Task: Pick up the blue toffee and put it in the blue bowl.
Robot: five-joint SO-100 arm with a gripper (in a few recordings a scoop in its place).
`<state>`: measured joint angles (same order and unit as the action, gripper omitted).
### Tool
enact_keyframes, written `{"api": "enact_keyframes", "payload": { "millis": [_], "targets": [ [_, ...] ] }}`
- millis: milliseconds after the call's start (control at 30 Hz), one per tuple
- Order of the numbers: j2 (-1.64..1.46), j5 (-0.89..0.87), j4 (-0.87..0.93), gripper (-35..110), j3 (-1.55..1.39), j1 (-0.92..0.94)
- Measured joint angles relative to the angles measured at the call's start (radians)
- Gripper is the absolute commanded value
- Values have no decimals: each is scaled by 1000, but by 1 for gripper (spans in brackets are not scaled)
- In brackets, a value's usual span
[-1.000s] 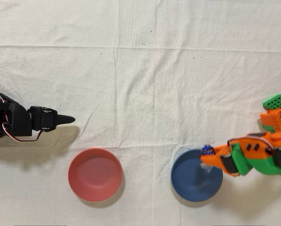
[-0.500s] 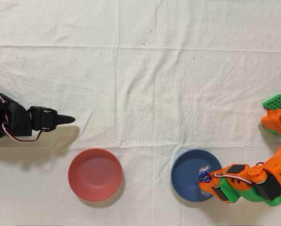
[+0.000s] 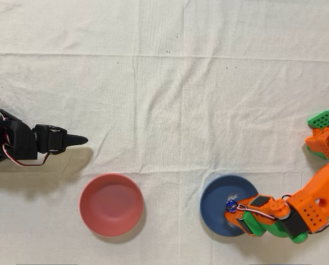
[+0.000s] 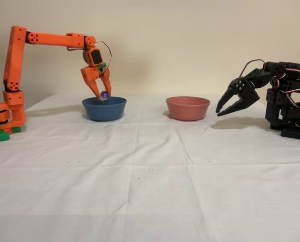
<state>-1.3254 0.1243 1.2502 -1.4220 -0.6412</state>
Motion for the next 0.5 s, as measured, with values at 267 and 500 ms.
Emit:
{"api": "enact_keyframes", "payload": {
  "millis": [267, 500],
  "targets": [
    [6, 0, 8, 47, 11, 15],
    [6, 12, 20, 47, 9, 14]
  ]
}}
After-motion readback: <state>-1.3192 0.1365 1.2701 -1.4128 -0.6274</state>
